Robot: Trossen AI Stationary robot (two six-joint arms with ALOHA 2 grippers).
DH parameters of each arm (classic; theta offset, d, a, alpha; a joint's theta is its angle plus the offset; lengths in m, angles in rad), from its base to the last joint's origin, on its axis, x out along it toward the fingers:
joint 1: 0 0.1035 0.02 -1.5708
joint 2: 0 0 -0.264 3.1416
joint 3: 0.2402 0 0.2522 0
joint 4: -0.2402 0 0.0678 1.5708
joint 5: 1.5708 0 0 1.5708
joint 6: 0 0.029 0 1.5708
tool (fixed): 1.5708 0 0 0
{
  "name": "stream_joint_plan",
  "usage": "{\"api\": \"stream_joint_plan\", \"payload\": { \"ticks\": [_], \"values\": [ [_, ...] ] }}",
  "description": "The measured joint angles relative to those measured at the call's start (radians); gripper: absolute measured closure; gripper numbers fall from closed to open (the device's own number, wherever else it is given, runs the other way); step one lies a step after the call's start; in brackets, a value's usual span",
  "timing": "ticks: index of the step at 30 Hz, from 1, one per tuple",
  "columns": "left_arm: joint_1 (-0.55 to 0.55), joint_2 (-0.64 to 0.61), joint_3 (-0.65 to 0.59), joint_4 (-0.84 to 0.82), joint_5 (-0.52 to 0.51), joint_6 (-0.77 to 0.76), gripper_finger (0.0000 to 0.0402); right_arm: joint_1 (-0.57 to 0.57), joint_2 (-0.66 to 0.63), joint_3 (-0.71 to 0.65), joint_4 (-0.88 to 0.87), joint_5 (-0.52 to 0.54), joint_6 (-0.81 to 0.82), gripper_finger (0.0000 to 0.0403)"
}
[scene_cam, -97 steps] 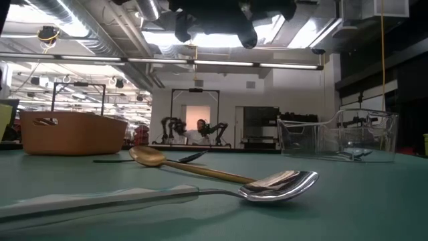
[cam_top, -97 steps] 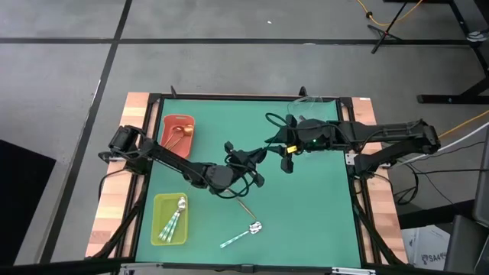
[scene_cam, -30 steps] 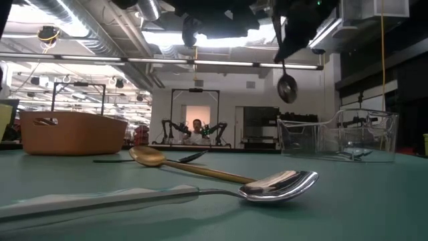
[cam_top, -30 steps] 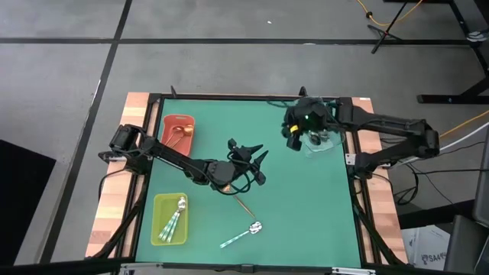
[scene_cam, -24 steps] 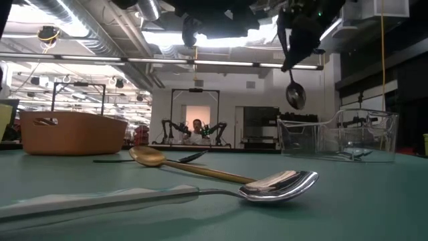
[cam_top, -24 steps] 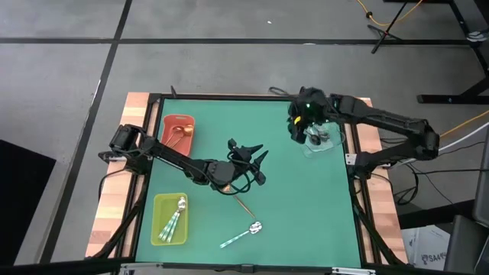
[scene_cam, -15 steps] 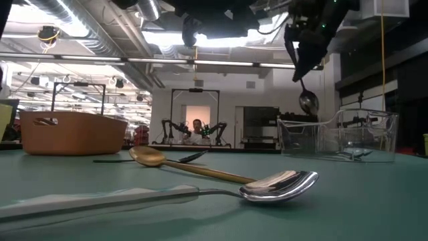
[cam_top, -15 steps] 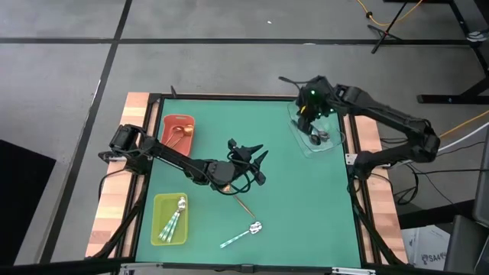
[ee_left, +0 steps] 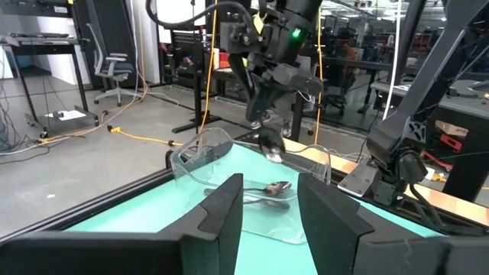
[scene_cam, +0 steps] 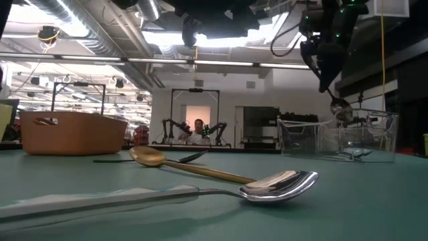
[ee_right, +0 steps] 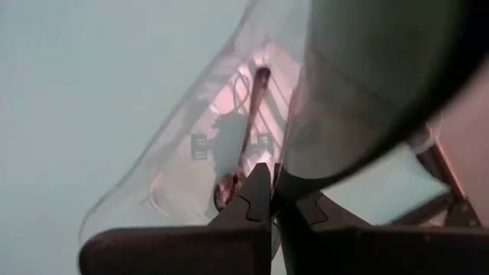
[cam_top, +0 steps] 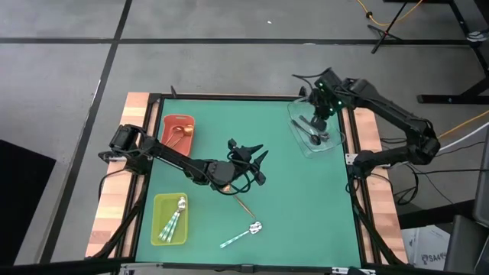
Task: Sort silverware by color (type)
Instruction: Put the black spoon into the transparent bin
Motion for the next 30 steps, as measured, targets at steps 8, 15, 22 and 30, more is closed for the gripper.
{"api": "stream_joint_plan", "payload": {
  "ticks": [8,15,22,30],
  "values": [
    [0.000,0.000,0.000,0.000,0.000,0.000,0.0282,-0.030,0.000,-0.063,0.005,0.000,0.000,0.0403],
    [0.000,0.000,0.000,0.000,-0.001,0.000,0.0282,-0.029,0.000,-0.176,0.074,0.000,0.001,0.0403],
    [0.000,0.000,0.000,0.000,-0.001,0.000,0.0282,-0.029,0.000,-0.290,0.199,0.002,0.008,0.0403],
    [0.000,0.000,0.000,0.000,-0.001,0.000,0.0282,-0.029,0.000,-0.368,0.244,0.002,0.010,0.0403]
  ]
}}
